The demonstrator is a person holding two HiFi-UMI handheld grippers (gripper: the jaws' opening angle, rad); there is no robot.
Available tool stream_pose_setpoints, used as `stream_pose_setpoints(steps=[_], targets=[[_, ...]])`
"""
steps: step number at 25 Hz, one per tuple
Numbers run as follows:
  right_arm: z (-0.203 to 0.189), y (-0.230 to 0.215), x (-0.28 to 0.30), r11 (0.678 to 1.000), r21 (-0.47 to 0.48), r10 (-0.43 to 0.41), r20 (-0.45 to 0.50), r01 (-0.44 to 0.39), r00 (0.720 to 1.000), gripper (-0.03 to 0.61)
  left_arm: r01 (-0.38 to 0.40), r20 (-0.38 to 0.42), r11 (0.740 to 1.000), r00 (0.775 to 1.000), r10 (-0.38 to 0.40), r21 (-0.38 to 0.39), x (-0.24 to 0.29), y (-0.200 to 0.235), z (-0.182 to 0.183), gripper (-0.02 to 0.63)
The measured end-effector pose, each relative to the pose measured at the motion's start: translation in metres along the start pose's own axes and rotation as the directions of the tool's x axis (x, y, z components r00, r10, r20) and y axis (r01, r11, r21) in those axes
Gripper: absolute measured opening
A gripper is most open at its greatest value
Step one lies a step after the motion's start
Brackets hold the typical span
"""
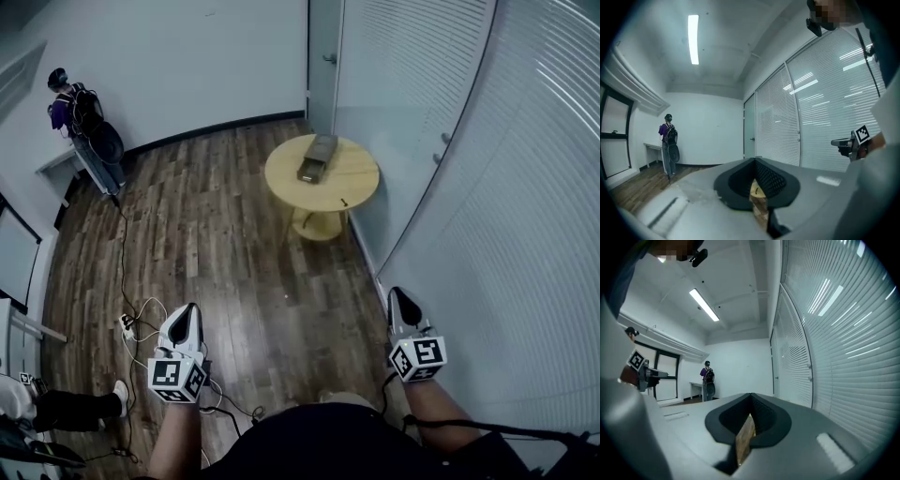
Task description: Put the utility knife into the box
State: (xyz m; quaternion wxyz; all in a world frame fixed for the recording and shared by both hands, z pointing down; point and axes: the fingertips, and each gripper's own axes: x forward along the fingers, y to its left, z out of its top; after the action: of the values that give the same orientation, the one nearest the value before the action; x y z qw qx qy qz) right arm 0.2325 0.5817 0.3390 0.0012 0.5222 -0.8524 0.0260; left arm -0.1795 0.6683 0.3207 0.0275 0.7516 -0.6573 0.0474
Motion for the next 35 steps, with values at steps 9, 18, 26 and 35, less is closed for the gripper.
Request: stream_pose_setpoints(steps=[9, 18, 26, 35], targets=[[0.003, 0.003, 0.022, 0.997, 0.006, -0.071, -0.010, 0.071, 0.997, 0.009, 0.013, 0.062, 0.999, 0.998, -0.015, 0.034, 0.029, 0.025, 0.012, 0.005], [-0.002, -0.030, 0.106, 0.999, 0.024, -0.048, -0.008, 0.048, 0.999, 0.009, -0.043, 0.034, 0.999, 0.999, 0.043, 0.015, 0.114, 0.046, 0.012, 0.005], [0.006, -0.083, 0.175, 1.000, 0.008, -0.028, 0.024, 0.027, 0.999, 0.009, -0.066, 0.025, 0.995, 0.998, 0.065, 0.071, 0.192, 0.045, 0.034, 0.005], [-0.003, -0.100, 0.224, 0.999, 0.014, -0.031, -0.022, 0.032, 0.999, 0.009, -0.030, 0.002, 0.997, 1.000, 0.030, 0.066, 0.255, 0.054, 0.033, 0.005]])
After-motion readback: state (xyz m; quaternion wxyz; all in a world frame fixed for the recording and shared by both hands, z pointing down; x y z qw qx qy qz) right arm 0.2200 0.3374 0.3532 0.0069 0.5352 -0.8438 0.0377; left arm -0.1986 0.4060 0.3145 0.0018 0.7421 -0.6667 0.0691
